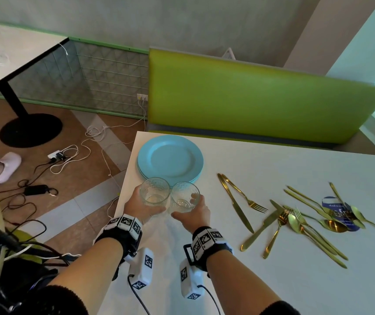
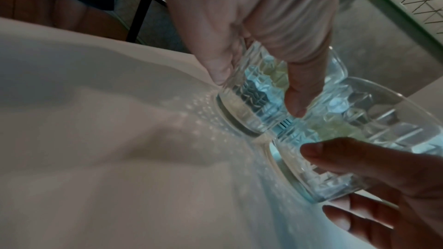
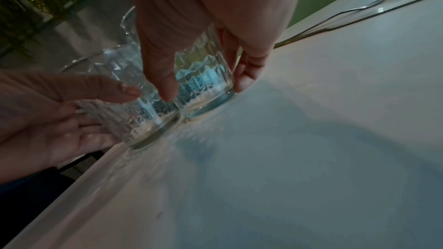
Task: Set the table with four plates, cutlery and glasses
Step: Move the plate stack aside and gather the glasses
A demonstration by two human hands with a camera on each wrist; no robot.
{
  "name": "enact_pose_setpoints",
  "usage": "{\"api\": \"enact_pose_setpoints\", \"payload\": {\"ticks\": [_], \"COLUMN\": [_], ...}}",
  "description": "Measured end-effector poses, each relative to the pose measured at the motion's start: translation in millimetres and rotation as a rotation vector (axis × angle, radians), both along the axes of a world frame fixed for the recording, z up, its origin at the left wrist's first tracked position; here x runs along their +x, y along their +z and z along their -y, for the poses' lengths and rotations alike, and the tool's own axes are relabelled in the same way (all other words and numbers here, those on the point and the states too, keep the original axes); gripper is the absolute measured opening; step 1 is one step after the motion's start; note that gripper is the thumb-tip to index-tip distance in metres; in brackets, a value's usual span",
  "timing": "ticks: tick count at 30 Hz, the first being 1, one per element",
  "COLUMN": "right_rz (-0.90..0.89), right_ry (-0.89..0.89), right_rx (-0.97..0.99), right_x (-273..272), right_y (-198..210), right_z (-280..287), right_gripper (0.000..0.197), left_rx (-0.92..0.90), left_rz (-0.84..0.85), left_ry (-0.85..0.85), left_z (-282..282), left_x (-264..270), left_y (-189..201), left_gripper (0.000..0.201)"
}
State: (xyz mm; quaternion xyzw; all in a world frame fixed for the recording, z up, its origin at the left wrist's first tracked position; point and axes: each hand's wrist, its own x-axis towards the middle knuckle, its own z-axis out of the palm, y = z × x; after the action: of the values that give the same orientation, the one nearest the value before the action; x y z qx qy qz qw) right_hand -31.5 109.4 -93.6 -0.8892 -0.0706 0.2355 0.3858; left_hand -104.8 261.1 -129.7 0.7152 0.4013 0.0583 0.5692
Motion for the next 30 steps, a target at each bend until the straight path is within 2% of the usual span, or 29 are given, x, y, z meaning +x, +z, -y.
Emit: {"api": "enact_pose_setpoints", "payload": {"ticks": [18, 24, 27, 30], "right_rz": [-0.028, -0.051, -0.054, -0.064], "right_ry": [0.010, 0.029, 0.053, 0.044], "right_rx": [0.022, 0.000, -0.031, -0.046], "right_x": [15, 17, 17, 18], "right_y": [-5, 0, 11, 24], "right_z": [-14, -10, -6, 1], "right_gripper": [0.081, 0.080, 0.086, 0.096], "left_rx": [-0.012, 0.005, 0.037, 0.150], "left_rz": [0.000, -0.005, -0.011, 0.012], "left_ry": [0.082, 0.028, 0.058, 0.124], "left_z": [-6, -10, 2, 12], "left_x": [9, 12, 5, -3], "left_y": [2, -4, 23, 48], "left_gripper": [0.092, 0.116, 0.127, 0.138]}}
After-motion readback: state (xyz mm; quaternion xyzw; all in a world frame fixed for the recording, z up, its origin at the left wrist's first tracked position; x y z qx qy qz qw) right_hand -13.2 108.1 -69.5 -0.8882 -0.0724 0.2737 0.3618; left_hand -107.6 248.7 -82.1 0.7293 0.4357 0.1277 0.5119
